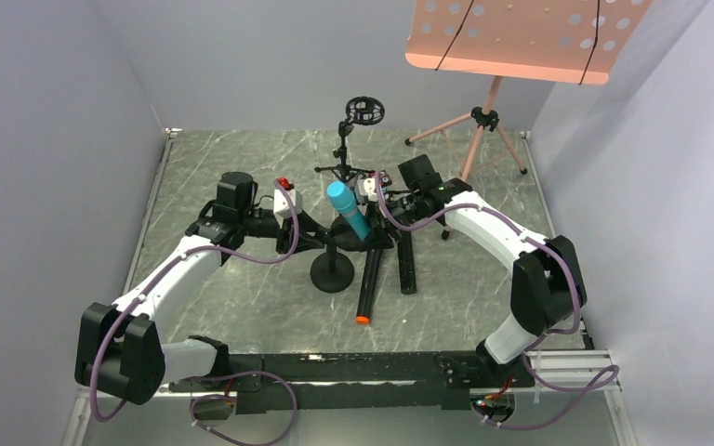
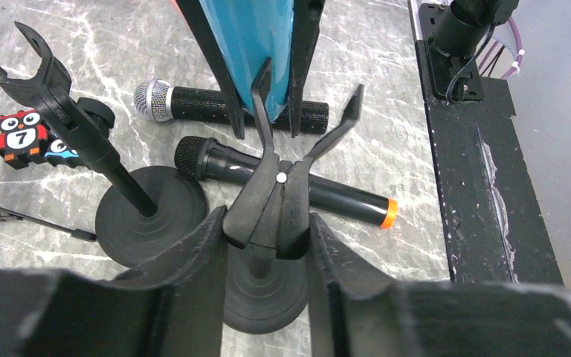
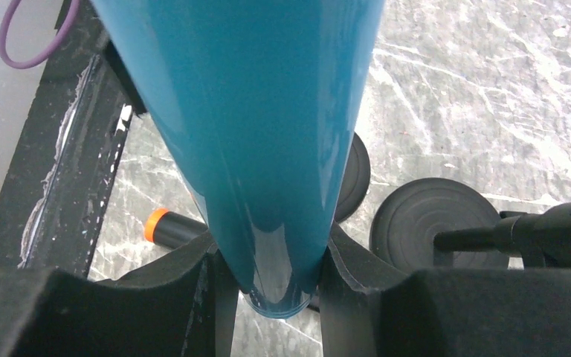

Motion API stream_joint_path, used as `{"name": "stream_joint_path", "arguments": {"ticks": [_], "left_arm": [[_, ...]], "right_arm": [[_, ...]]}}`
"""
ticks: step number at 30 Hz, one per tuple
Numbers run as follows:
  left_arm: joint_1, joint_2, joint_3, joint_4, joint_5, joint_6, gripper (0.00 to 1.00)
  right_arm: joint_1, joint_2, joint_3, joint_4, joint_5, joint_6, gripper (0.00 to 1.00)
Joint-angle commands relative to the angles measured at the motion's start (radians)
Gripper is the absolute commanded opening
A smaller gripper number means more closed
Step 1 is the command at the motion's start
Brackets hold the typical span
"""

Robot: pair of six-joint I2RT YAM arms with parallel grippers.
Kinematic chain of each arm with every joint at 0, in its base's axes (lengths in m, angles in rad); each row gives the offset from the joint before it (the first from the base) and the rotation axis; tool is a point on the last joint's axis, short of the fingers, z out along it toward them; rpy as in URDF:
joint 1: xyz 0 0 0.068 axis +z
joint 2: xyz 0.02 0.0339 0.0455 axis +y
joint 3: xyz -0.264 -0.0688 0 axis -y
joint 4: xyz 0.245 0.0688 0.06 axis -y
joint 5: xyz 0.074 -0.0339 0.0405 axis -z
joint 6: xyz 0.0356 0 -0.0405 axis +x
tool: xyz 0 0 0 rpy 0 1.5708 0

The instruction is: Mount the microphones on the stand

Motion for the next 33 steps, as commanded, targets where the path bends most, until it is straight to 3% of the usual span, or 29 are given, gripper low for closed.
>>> {"name": "stream_joint_path", "arguments": {"ticks": [1,6,18,33], "left_arm": [[-0.005,0.013,0.040,0.004,0.021,0.020,0.28],[-0.005,0.010,0.038,0.007,0.018,0.016,0.21],[-0.005,0.012,0.038,0.012,0.021,0.012,0.20],[-0.005,0.004,0.027,0.019,0.022,0.012,0.19]], "right_arm": [[0.018,-0.009,0.028,0.008,-0.024,-0.029,0.04],[0.021,-0.008,0.029,0.003,-0.022,-0.040,0.04],[0.024,-0.101,-0.041,0.039,-0.075,-0.053,0.04],[0.102,0.063,0.033,0.039,0.029,0.019,0.04]]}}
